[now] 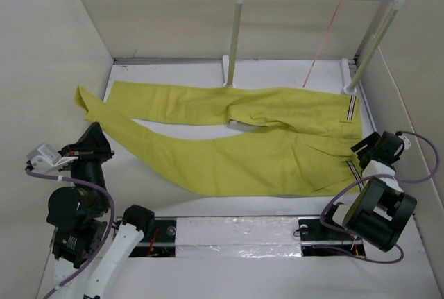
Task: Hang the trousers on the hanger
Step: Fold the trousers at the center of the board.
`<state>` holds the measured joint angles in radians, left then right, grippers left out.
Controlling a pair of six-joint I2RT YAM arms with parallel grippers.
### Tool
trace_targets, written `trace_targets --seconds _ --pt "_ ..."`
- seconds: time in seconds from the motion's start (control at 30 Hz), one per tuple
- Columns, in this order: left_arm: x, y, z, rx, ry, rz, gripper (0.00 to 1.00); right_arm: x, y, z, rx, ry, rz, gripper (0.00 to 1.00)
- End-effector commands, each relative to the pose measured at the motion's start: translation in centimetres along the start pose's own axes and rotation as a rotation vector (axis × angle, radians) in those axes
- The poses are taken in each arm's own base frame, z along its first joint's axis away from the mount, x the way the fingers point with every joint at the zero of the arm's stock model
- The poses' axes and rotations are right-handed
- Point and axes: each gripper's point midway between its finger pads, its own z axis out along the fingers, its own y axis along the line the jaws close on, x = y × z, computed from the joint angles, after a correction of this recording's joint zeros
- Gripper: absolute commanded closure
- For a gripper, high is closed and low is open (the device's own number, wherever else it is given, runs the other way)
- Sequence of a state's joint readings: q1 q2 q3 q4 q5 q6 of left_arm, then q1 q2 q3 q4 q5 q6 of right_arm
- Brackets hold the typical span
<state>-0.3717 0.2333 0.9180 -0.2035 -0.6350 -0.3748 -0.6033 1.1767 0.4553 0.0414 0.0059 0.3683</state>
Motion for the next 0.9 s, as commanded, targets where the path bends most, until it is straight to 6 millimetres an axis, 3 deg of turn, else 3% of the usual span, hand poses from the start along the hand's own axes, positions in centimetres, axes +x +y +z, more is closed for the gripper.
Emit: trace_targets --seconds 0.0,0.07,0.13,0.33,0.5,0.53,0.63,0.73,0.87 --pt "0.8 -1.4 0.1 0.085 0.003 -0.051 1.0 -4.1 0.5 0.1 -0.004 -0.109 0.029 0.25" --pt "0.7 -1.4 -0.2 0.099 -0.009 -0.07 1.0 -4.5 0.6 0.4 -0.006 -0.119 0.029 0.23" --pt "0.6 -1.1 -0.5 0.103 -0.019 -0.079 1.0 -3.5 0.0 1.2 0.02 -0.056 0.032 0.23" --pt "0.4 -0.6 -1.2 0.119 -0.041 -0.105 1.0 -1.9 2.4 2.7 -0.112 0.048 0.067 0.31" --pt "0.5 -0.5 -1.4 0.121 -0.039 -0.105 1.0 -1.9 4.4 3.4 -0.198 0.086 0.078 0.53" --pt "0.5 -0.4 -1.4 0.12 -0.043 -0.109 1.0 -2.4 4.8 3.5 -0.211 0.08 0.087 0.72" --pt "0.5 -0.3 -1.4 0.116 -0.043 -0.109 1.0 -3.8 5.8 3.8 -0.243 0.052 0.101 1.0" --pt "0.7 -0.3 -1.4 0.117 -0.037 -0.108 1.0 -5.6 7.5 3.7 -0.259 0.008 0.082 1.0" --pt "1.0 -0.6 -1.3 0.13 -0.024 -0.107 1.0 -9.9 10.4 3.7 -0.259 -0.095 0.049 1.0"
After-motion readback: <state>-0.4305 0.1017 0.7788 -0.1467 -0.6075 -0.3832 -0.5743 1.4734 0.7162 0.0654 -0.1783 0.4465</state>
